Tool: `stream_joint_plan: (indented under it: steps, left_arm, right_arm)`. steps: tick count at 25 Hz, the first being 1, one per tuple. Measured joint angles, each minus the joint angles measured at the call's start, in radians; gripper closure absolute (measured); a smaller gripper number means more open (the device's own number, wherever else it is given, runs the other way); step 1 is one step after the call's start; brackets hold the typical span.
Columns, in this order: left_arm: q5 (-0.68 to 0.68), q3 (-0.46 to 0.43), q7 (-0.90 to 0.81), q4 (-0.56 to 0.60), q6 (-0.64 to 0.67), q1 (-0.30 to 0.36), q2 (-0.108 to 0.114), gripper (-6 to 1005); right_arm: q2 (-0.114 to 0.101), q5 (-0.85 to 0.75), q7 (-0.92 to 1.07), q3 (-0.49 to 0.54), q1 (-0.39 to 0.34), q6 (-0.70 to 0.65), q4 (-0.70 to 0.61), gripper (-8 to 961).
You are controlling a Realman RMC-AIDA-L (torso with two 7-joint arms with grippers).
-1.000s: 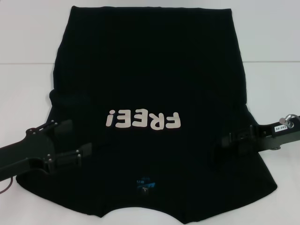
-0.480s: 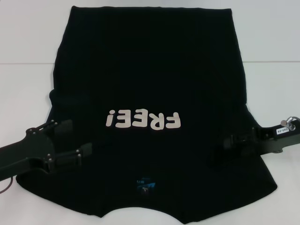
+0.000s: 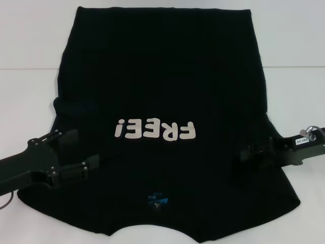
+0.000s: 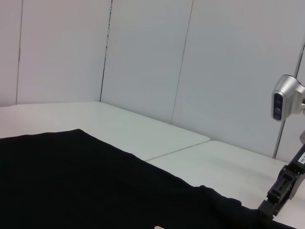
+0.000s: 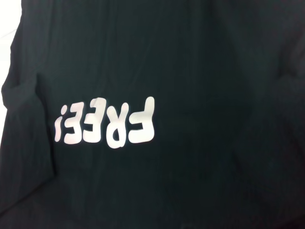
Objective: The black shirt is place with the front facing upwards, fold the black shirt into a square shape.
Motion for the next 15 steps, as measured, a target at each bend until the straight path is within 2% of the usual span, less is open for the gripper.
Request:
stream_joint_plan:
  steps: [4,15]
  left_arm:
    - [0.000,0.000,0.000,0.001,0.000,0.000,0.000,55]
    - [0.000,0.000,0.000,0.002,0.000,0.000,0.000,54]
  right_arm:
    - [0.002,0.000,0.002,-0.015,0.012,0.030,0.023,266]
    - [0.025,0.010,-0.004,-0.010,0.044,0.080,0.017,267]
